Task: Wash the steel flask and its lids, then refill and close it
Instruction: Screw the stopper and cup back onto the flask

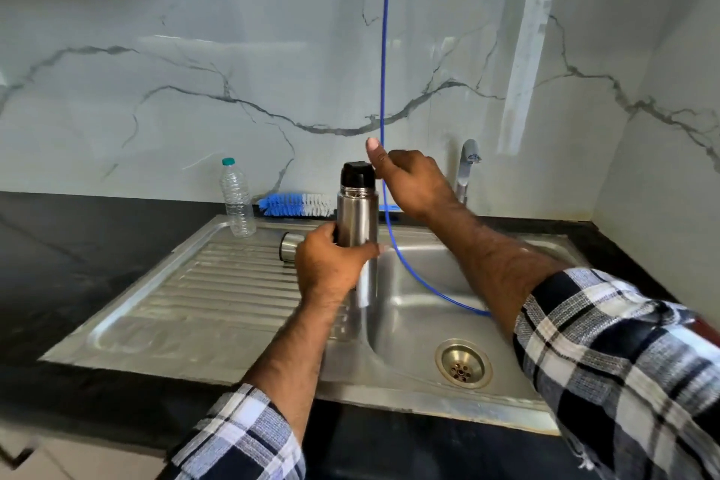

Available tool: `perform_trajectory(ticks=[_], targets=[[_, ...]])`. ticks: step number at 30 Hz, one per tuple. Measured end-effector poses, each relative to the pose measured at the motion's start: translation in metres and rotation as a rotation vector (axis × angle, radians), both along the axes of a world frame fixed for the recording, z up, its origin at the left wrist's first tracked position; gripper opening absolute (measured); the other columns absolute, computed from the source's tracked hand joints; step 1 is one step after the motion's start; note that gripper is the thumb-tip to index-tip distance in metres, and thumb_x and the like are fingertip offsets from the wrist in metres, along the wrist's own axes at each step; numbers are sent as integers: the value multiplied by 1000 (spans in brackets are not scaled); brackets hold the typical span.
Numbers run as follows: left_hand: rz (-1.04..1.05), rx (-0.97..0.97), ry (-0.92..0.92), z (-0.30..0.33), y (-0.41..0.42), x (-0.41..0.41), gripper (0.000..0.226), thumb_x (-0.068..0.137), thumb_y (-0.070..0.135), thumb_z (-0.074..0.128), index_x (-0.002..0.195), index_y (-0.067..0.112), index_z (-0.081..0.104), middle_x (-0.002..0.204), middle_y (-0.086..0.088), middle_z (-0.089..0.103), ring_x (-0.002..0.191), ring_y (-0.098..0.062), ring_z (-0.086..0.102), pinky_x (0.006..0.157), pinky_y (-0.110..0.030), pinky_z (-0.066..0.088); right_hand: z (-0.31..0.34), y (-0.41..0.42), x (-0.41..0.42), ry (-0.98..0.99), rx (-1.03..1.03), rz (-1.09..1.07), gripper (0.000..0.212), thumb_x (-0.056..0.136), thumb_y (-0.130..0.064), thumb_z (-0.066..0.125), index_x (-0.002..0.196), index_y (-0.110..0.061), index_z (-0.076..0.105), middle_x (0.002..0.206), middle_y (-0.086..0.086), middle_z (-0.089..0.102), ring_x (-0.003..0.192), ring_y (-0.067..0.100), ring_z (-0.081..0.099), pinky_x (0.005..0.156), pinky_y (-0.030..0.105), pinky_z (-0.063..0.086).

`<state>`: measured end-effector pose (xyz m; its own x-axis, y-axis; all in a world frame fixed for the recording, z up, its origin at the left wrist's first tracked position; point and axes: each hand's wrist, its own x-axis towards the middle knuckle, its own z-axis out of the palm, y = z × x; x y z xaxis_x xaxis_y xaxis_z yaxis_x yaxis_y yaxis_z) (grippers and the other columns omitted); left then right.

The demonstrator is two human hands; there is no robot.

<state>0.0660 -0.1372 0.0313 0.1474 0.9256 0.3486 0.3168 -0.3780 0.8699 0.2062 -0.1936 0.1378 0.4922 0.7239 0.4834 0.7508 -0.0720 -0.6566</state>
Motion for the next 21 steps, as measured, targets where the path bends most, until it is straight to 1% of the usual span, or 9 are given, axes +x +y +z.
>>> perform_trajectory(ticks=[2, 4, 6, 8, 11, 15, 17, 19, 21], targets=[[49, 16, -14, 9, 22, -27, 51, 44, 54, 97, 79, 25, 73, 69, 15, 73, 61, -6, 71, 61, -34, 63, -4, 14, -16, 116, 46, 48, 83, 93, -89, 30, 81, -21, 76, 65, -11, 63, 82, 19, 66, 85, 39, 54], [91, 18, -23, 16, 40, -55, 48, 46, 50, 99, 78, 28, 72, 71, 17, 73, 64, -5, 72, 65, -33, 64, -14, 31, -32, 131, 16, 88, 79, 98, -84, 31, 85, -21, 77, 65, -11, 63, 81, 18, 66, 84, 39, 54], [117, 17, -19, 22, 54, -78, 49, 50, 44, 103, 87, 26, 76, 76, 17, 74, 68, -4, 73, 68, -30, 64, -29, 49, -45, 108, -44, 113, 83, 96, -85, 31, 89, -16, 77, 77, -3, 71, 84, 21, 68, 87, 41, 56], [146, 21, -1, 25, 68, -98, 51, 50, 44, 103, 89, 25, 77, 78, 15, 75, 68, -4, 73, 66, -30, 64, -45, 69, -56, 107, -96, 122, 81, 95, -84, 36, 87, -13, 75, 80, 5, 73, 85, 26, 69, 86, 43, 58], [188, 26, 11, 24, 89, -124, 48, 46, 48, 102, 79, 28, 72, 73, 15, 74, 65, -7, 73, 61, -30, 62, -71, 100, -71, 90, -139, 132, 64, 96, -74, 49, 77, -15, 68, 79, 6, 72, 86, 31, 68, 83, 43, 58], [203, 5, -13, 20, 113, -145, 46, 51, 41, 103, 81, 33, 70, 74, 19, 72, 67, -2, 73, 60, -25, 61, -106, 132, -83, 30, -277, 150, 36, 88, -63, 70, 94, -28, 70, 95, -1, 74, 93, 21, 70, 81, 35, 57], [204, -14, -12, 16, 124, -149, 48, 52, 39, 104, 89, 31, 74, 76, 20, 72, 69, 0, 73, 61, -25, 62, -121, 142, -85, -16, -330, 141, 42, 79, -57, 79, 111, -32, 68, 112, 0, 70, 103, 22, 68, 88, 38, 58], [211, -32, -5, 12, 136, -152, 52, 51, 40, 104, 94, 27, 77, 77, 19, 73, 69, 0, 73, 62, -26, 63, -134, 151, -84, -127, -376, 120, 61, 75, -51, 83, 130, -34, 61, 130, 5, 61, 118, 28, 62, 99, 42, 55], [214, -44, 0, 9, 145, -152, 52, 51, 40, 104, 93, 28, 76, 78, 19, 73, 70, 0, 73, 63, -27, 63, -144, 155, -82, -192, -402, 93, 74, 76, -51, 83, 141, -34, 53, 138, 7, 54, 126, 32, 54, 106, 46, 50]])
